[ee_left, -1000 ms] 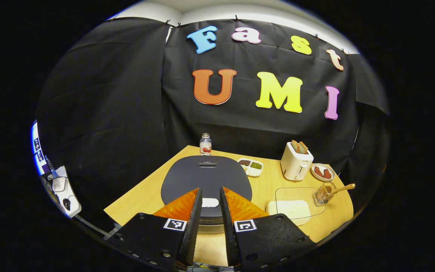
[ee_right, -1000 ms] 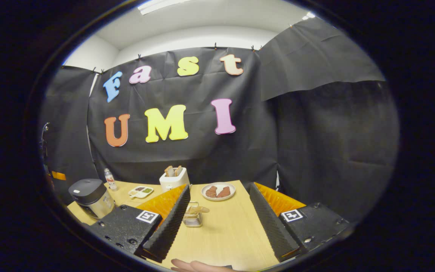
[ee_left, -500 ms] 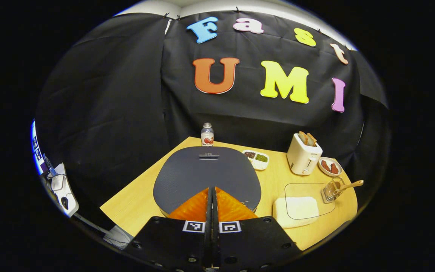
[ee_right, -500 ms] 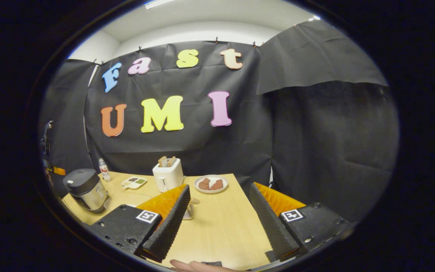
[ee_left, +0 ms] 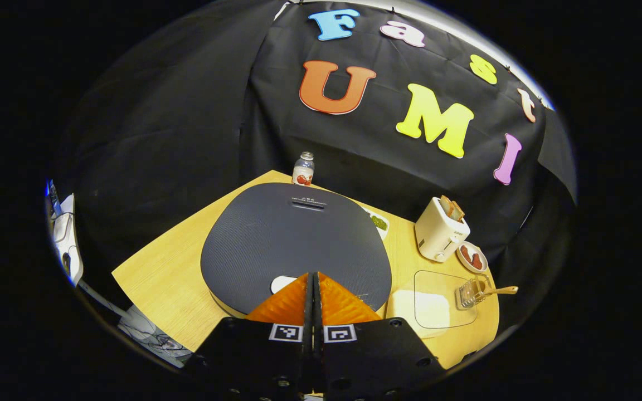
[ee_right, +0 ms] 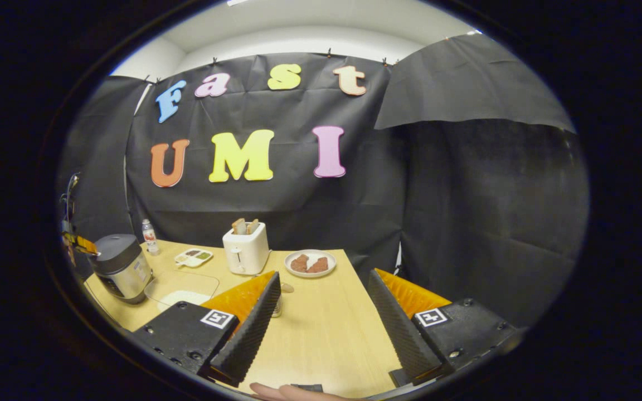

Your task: Close the left gripper, press the button to open the rice cooker; take a wooden spoon from the chopstick holder with the right hand, scoop a spoonful of rice and pour it into the rice cooker, then put the wooden spoon back into the chopstick holder.

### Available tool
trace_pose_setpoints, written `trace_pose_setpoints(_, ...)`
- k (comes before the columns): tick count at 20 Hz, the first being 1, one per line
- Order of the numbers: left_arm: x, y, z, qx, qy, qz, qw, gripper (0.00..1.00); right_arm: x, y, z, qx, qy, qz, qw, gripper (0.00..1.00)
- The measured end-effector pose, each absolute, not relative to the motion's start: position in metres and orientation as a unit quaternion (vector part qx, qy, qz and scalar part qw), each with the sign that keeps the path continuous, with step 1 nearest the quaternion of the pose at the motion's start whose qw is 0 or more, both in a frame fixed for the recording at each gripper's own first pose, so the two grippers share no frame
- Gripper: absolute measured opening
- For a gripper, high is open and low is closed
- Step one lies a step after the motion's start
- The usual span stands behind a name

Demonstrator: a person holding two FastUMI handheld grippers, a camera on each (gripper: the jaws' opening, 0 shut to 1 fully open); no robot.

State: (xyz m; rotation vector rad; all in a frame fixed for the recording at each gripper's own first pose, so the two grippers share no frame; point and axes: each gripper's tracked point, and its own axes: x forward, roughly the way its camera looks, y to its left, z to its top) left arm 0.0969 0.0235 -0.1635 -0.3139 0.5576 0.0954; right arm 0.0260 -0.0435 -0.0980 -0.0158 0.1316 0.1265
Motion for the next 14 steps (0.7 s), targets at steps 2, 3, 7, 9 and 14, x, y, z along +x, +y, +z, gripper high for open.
trace_pose_setpoints(2,0.096,0.022,-0.168,-0.125,0.282,0.034,0.951,0.0,0.026,-0.04,-0.098,-0.008,0.065,0.067,0.996,0.99)
trace_pose_setpoints(3,0.095,0.023,-0.168,-0.104,0.282,0.029,0.953,0.01,0.025,-0.037,-0.098,-0.007,0.063,0.07,0.996,1.0)
trace_pose_setpoints(7,0.095,0.026,-0.172,-0.09,0.293,0.028,0.952,0.01,0.029,-0.03,-0.107,0.0,0.07,0.077,0.995,1.0)
trace_pose_setpoints(9,0.095,0.025,-0.171,-0.079,0.294,0.022,0.952,0.01,0.029,-0.026,-0.116,0.004,0.08,0.08,0.994,1.0)
trace_pose_setpoints(14,0.095,0.027,-0.169,-0.025,0.303,0.042,0.952,0.01,0.025,-0.023,-0.123,0.016,0.094,0.081,0.992,1.0)
